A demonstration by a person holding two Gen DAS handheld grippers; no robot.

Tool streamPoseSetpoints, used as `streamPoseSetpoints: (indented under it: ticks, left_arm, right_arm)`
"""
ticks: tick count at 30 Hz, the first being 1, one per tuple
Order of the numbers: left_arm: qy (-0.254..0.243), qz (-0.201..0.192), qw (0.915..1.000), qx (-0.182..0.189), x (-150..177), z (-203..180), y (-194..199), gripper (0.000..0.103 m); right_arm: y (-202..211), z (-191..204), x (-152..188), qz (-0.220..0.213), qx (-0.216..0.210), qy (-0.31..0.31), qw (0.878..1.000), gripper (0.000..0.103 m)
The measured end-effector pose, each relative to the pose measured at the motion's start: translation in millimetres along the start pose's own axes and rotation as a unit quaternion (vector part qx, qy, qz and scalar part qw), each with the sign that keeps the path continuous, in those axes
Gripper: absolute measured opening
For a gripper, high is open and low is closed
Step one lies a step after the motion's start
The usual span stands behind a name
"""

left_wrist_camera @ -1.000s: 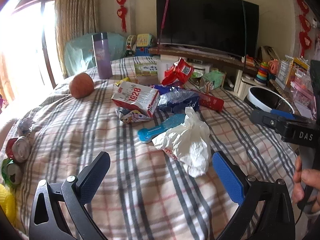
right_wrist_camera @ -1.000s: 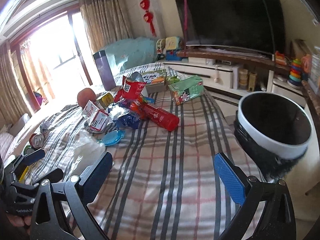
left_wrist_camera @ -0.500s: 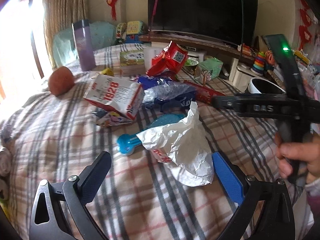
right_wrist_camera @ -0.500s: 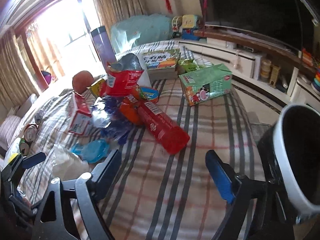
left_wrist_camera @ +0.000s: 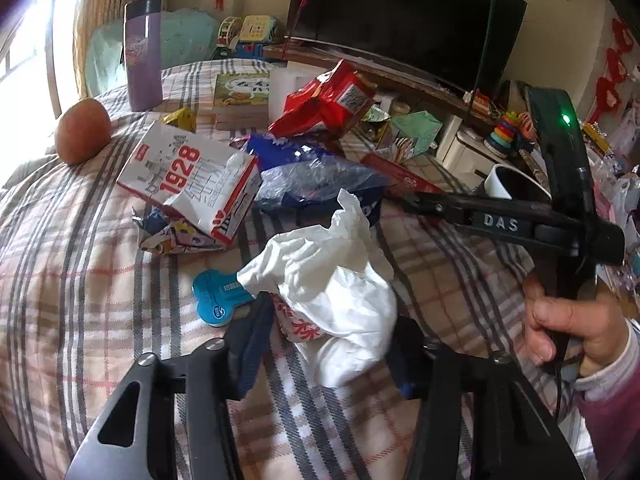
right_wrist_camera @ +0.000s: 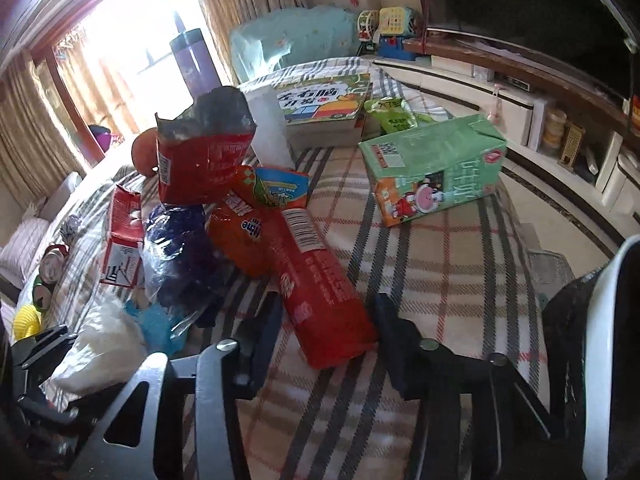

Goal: Collect trash
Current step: 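Grasp the white crumpled tissue with the left tool while the right tool grasps the red tube, then carry both held items over the trash bin and open both tools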

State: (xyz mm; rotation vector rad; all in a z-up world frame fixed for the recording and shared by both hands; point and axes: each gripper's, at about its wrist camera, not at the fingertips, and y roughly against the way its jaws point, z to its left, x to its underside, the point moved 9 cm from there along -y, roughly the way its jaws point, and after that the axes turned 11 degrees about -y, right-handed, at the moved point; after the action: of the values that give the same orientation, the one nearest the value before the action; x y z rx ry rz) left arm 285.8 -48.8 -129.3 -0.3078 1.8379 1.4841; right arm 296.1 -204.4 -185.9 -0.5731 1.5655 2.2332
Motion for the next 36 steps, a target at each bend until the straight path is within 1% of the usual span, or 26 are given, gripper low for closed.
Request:
streamPoseSetpoints:
  ticks: [5,10,14,20,27,36]
  left_arm:
    - [-0.014,-0.015,0.9997,0.014,-7.4,-17.4,6.9,0.041]
    - [-0.031,-0.028,0.9987,0.028,-13.0,-33.9,15.3,0.040]
    - [-0.035,-0.028,0.9981,0.043,-17.1,-44.2,14.0,0.039]
    - [-0.048,-0.028,0.9971,0.053,-24.4,-60.3,10.7,0.039]
    - [-0.058,-0.030,0.9960,0.061,-33.4,-74.0,6.3,0.039]
    - [-0.083,-0.021,0.9929,0.082,-47.7,-108.2,-10.3,0.039]
  right_arm:
    - [23.7,-7.1,6.4,-0.020,-0.003,-0.023,1.000,0.040]
    - [51.6,-18.1,18.6,-0.041,-0.005,-0.051,0.998,0.038]
    - [73.5,-29.9,27.0,-0.061,-0.003,-0.076,0.995,0.037]
    - [102.0,-45.7,37.3,-0.083,0.000,-0.105,0.991,0.037]
    - [129.2,-55.0,45.2,-0.113,0.002,-0.121,0.986,0.037]
    - [163.7,-83.5,47.0,-0.149,0.021,-0.146,0.978,0.036]
